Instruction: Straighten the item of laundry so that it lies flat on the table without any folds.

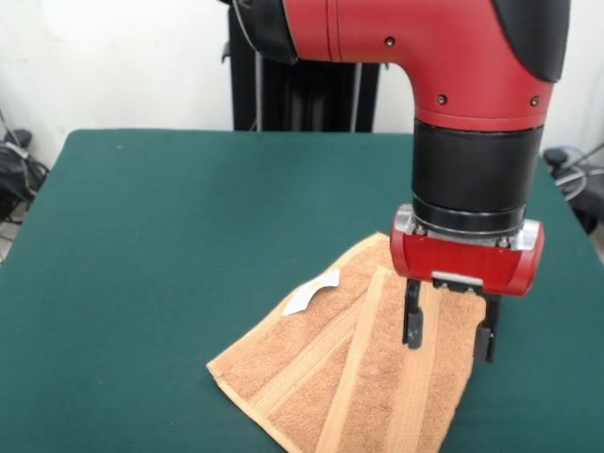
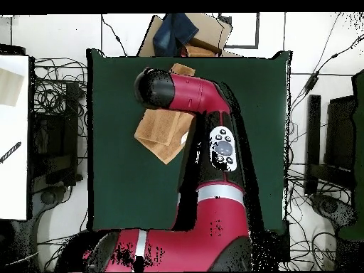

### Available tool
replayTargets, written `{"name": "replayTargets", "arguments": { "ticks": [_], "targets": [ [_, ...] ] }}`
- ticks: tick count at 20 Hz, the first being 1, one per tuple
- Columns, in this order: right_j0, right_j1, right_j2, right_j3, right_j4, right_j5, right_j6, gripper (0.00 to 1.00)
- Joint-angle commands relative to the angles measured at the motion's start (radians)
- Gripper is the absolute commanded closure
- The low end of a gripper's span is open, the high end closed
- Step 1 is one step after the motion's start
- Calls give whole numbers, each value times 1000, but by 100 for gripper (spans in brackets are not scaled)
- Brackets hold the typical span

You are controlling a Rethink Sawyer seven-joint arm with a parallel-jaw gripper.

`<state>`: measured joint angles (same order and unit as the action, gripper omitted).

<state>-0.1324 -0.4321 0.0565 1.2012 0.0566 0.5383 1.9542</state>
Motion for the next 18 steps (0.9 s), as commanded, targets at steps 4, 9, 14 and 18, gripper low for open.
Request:
{"name": "replayTargets", "arguments": {
  "ticks": [4,9,14,18],
  "targets": [
    [-24,-58,24,140,-152,180,-137,0],
    [-36,-27,26,150,-245,115,-128,0],
    [-79,-26,61,184,-306,62,-138,0],
    [-101,5,90,181,-353,4,-132,0]
  ]
}}
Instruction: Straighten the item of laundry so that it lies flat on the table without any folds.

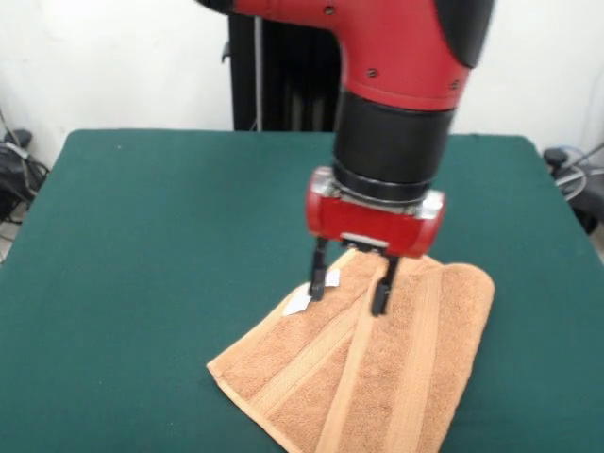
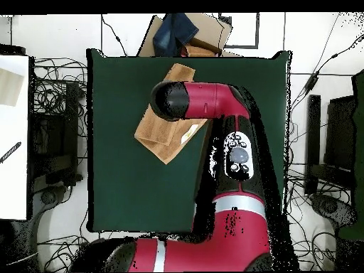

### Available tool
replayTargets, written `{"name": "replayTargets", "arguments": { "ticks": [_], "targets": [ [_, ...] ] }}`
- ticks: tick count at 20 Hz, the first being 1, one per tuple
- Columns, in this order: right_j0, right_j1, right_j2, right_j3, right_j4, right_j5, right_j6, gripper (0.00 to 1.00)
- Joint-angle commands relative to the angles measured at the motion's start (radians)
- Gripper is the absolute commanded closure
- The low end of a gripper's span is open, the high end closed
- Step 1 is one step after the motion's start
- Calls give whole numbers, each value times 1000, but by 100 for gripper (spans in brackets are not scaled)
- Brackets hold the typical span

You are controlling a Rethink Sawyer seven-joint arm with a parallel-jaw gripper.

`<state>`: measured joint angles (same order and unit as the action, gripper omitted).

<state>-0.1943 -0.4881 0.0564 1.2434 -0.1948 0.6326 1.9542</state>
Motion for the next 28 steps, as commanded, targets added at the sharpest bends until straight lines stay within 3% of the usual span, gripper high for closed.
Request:
{"name": "replayTargets", "arguments": {
  "ticks": [1,10,28],
  "targets": [
    [-42,65,94,139,-111,-99,-131,0],
    [-47,88,103,147,-179,-156,-93,0],
    [-81,130,141,152,-211,-234,-94,0]
  ]
}}
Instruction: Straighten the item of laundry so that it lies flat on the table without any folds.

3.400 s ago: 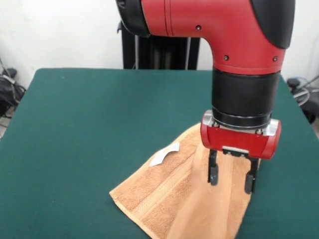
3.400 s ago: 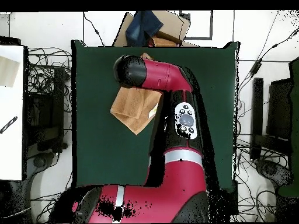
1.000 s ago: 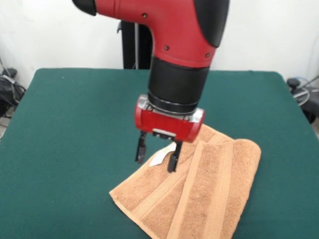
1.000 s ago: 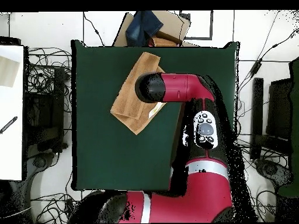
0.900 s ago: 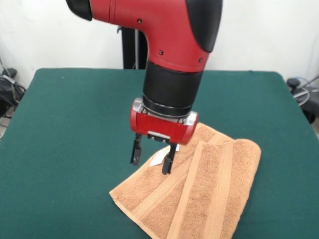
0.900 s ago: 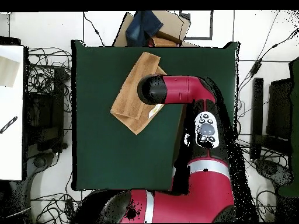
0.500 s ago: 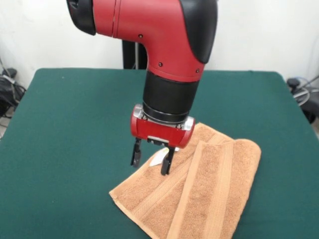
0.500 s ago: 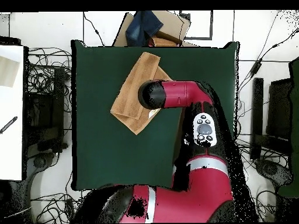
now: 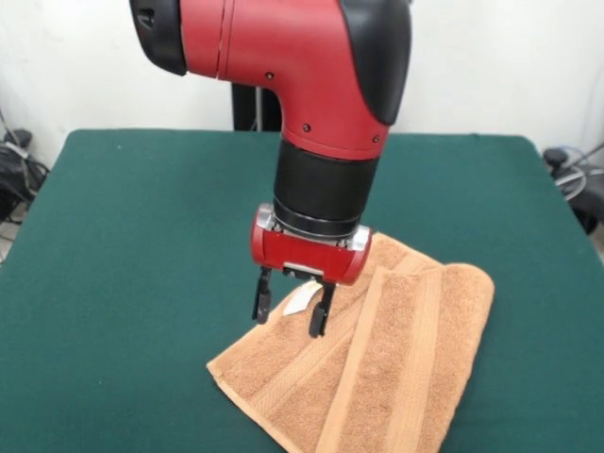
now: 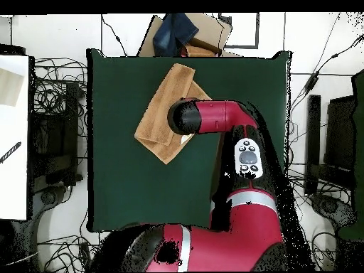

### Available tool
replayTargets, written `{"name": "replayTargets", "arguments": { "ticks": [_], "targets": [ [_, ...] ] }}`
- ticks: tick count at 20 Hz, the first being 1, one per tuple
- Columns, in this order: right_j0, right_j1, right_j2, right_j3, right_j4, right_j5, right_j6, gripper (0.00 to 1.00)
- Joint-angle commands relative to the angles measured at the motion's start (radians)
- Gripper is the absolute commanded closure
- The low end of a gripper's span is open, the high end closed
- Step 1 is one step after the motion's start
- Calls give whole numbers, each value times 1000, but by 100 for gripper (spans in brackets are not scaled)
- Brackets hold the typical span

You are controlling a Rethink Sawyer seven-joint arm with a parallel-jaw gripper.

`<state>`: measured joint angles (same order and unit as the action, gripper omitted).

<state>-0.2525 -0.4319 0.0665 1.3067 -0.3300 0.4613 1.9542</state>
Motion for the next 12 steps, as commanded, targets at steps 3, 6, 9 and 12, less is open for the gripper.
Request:
{"name": "replayTargets", "arguments": {
  "ticks": [3,6,9,12],
  "targets": [
    [-54,108,169,63,-81,-59,-141,0],
    [-88,126,205,53,-88,-56,-181,0],
    [-146,154,260,51,-90,-40,-217,0],
    [-182,174,284,50,-106,-32,-226,0]
  ]
}}
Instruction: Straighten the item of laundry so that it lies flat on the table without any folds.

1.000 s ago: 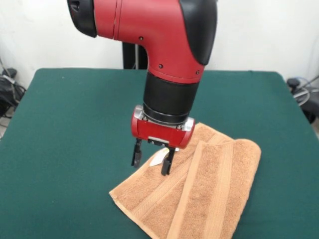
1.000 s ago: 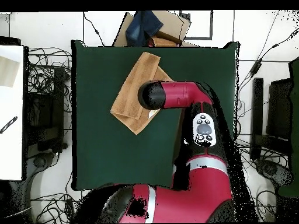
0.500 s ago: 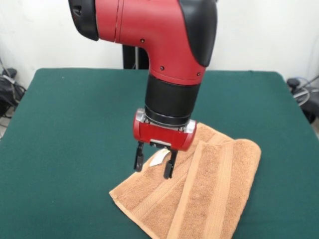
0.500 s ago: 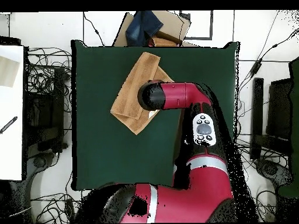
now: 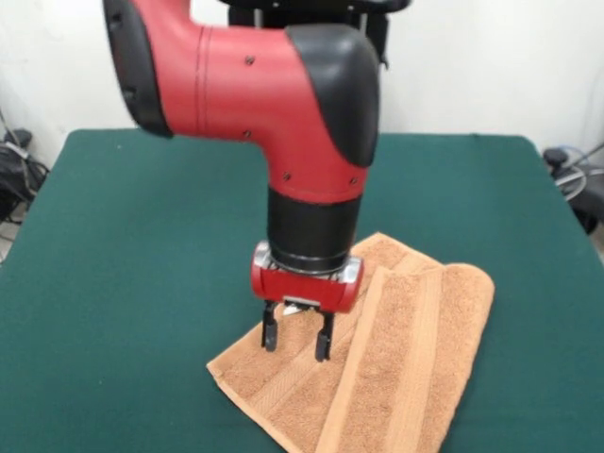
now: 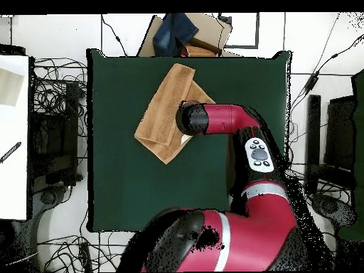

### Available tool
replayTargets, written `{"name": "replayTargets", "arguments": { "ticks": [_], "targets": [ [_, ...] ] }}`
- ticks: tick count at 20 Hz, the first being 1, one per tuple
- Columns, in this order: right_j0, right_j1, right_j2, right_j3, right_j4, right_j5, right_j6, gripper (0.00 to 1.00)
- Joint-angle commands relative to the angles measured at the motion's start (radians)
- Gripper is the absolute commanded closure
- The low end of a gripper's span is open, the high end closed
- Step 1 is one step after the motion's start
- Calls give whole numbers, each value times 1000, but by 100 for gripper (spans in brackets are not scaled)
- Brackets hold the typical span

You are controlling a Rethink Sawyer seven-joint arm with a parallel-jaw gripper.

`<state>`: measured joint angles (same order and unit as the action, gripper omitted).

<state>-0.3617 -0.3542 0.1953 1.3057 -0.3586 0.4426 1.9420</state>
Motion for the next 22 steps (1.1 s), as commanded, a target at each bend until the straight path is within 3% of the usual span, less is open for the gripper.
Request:
{"name": "replayTargets", "arguments": {
  "ticks": [1,10,20,21,22],
  "targets": [
    [-81,96,156,56,-87,-14,-209,0],
    [-120,136,154,48,-155,-73,-178,0],
    [-44,162,89,-3,-189,-116,-60,0],
    [-29,160,77,-7,-206,-136,-35,100],
    [-24,159,72,-7,-210,-154,-23,100]
  ]
}}
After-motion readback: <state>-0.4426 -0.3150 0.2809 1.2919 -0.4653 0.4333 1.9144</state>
